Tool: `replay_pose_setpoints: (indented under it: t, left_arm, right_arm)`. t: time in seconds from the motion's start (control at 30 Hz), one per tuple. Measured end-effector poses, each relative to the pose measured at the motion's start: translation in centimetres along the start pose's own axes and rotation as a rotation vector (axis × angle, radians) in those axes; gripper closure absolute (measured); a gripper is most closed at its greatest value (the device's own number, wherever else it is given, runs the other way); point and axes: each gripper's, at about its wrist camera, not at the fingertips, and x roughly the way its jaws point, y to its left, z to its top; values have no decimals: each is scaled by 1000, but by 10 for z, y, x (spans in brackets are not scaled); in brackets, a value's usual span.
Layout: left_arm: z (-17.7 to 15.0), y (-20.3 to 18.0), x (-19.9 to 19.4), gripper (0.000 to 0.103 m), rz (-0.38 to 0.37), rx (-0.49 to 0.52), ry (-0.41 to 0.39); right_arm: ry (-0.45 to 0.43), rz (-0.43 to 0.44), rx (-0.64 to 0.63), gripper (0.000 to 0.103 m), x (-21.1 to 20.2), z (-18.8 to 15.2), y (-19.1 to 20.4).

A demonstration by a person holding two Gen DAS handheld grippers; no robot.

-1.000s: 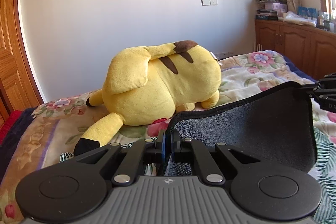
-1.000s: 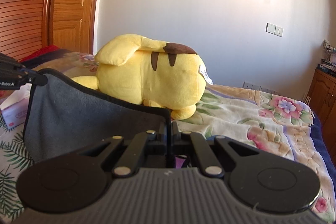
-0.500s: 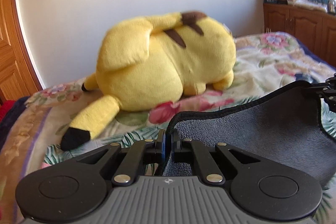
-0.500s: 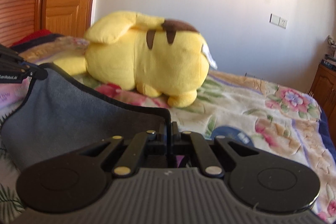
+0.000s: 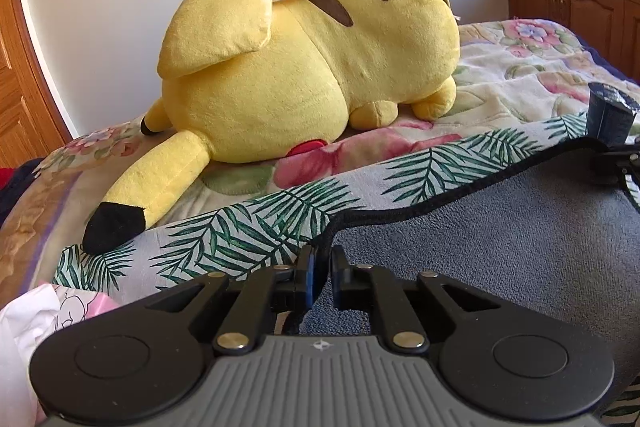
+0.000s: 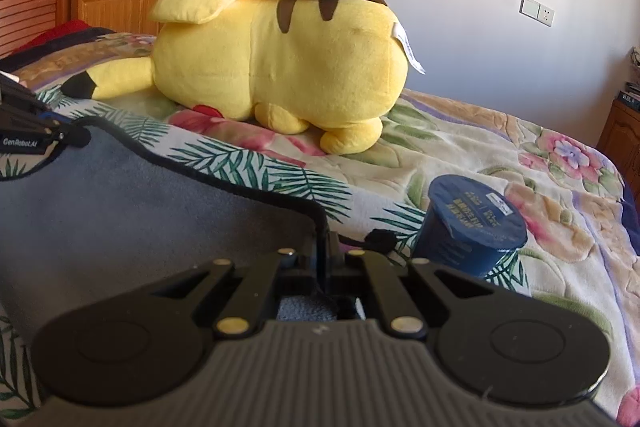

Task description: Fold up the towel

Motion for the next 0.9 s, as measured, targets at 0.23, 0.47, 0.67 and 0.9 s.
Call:
replay_pose_setpoints:
  t: [0.23,0.47,0.67,0.9]
  left_arm:
    - [4,1,-20,84,-4,-36,-15]
    - [-4,-5,-68,75,-43,-60,-3]
    - [-11,-15,-113,75,-63,-72,-3]
    - [-12,-23,-162,74,-69,-65,-22]
  right_arm:
    - [-24,10,29,58,-19,7,-3]
    - [-33,45,57,58,-71,21,0]
    - [-50,58,69,58,-121,27,4]
    - [-50,55,85,58,-165,26,9]
